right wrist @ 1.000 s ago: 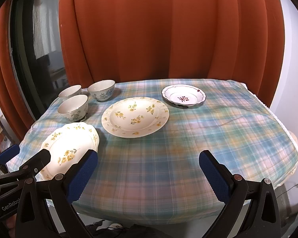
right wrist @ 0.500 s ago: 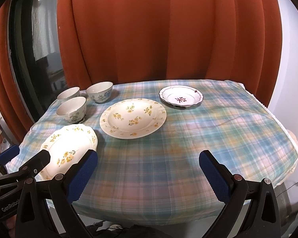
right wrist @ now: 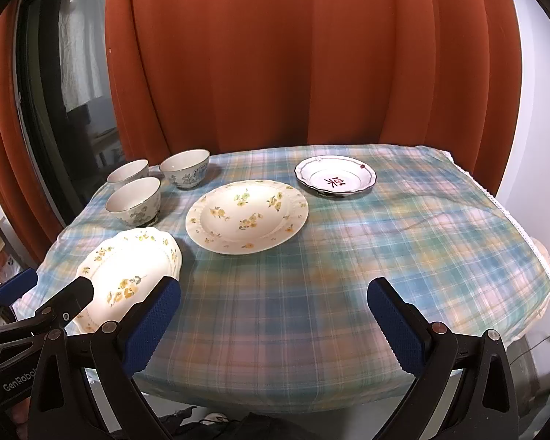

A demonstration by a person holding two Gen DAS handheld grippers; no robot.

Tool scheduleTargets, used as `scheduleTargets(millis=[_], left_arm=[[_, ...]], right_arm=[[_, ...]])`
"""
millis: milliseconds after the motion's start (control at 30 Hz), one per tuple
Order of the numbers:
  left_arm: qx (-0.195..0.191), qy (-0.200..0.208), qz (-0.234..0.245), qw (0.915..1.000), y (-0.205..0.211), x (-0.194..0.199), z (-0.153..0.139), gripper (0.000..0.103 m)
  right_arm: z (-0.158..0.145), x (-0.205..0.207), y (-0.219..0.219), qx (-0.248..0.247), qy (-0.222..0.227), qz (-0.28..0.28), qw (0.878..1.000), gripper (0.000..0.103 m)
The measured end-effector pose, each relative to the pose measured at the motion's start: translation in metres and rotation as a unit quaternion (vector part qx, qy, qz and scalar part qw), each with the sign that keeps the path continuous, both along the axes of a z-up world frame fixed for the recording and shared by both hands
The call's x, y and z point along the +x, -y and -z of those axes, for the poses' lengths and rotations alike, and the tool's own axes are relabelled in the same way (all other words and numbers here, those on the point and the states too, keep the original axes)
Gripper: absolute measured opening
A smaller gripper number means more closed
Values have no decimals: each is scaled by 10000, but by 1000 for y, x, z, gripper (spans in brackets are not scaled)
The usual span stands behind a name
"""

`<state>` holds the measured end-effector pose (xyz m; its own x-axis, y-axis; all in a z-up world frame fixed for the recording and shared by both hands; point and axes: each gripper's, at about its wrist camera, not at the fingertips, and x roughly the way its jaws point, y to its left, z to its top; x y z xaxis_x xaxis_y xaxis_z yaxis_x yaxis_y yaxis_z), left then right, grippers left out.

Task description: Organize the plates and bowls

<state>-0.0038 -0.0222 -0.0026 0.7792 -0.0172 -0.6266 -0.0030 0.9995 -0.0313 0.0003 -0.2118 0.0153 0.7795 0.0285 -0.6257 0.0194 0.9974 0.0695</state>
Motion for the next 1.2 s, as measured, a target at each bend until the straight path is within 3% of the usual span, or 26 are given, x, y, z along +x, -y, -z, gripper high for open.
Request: scheduleTargets(millis=[400,733,900,1200], left_arm=[[40,-18,-147,9999,-10,0,1,96],[162,-141,-414,9989,-45,21,3,95],[138,-322,-448,9984,-70,46,7,94],[120,-1075,-486,9929,-110,108,25,85]], right_arm=[[2,4,-12,47,-26,-152,9999,103],[9,37,-44,108,-251,-402,9988,103],[16,64,-69,108,-456,-457,9979,103],[32,113,-122,8,-975,-589,9935,101]])
